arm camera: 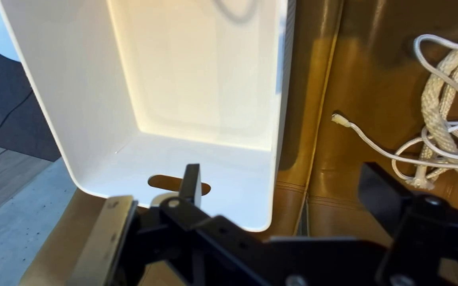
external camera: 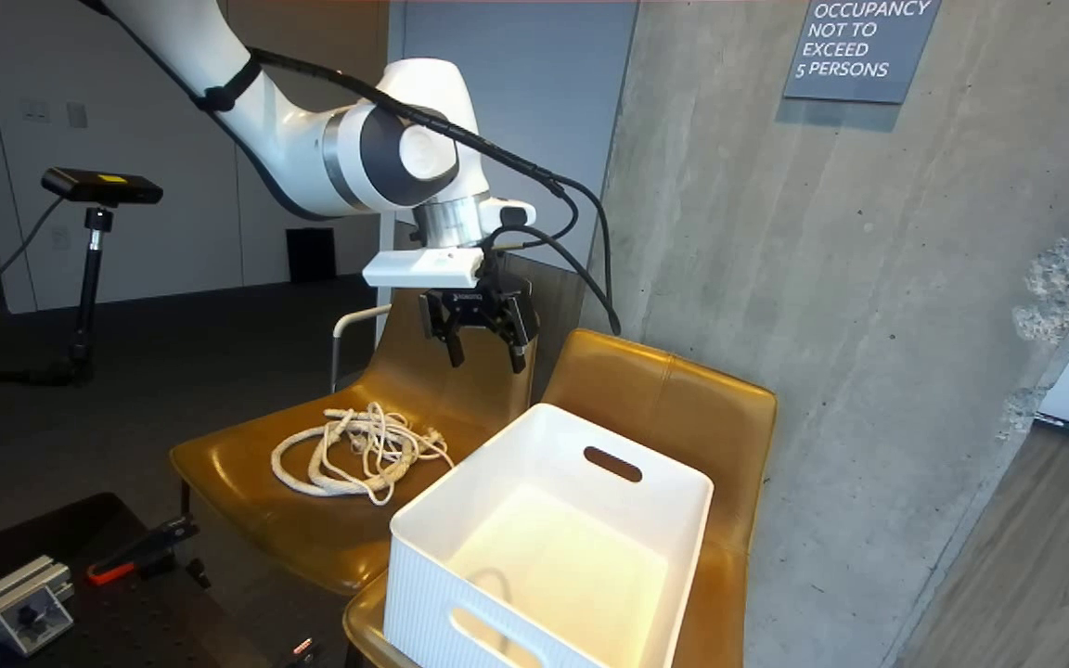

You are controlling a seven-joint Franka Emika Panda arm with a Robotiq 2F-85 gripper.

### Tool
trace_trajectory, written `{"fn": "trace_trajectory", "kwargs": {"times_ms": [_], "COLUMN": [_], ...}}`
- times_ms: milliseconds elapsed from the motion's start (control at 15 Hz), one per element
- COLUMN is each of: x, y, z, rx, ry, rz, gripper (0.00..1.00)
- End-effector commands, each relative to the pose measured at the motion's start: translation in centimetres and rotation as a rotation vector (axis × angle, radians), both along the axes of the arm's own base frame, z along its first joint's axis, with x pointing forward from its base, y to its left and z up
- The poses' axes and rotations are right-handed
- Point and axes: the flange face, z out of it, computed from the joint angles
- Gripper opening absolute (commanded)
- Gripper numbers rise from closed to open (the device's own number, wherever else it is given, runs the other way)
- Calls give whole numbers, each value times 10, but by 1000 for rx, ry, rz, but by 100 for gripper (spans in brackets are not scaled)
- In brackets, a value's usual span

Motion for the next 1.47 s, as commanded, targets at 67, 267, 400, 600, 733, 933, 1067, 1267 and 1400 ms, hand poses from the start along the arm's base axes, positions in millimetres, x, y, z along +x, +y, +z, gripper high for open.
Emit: {"fn": "trace_trajectory", "kwargs": {"times_ms": [67,267,400,600,733,933,1067,1267,1400], "x": [-4,-5,-4,0,0,0,1,3,0], "y": [-36,-57,-67,-79,-89,-101,-101,-83,-74], "z": [-5,-11,-21,-40,-53,-66,-62,-44,-41], "rx": [-20,-17,-16,-21,-23,-27,-32,-30,-49], "ry": [-5,-6,-8,-16,-15,-19,-36,-73,-86], "rz": [-40,-84,-100,-107,-116,-126,-124,-107,-85], "gripper": [100,100,100,100,100,100,100,100,100]}}
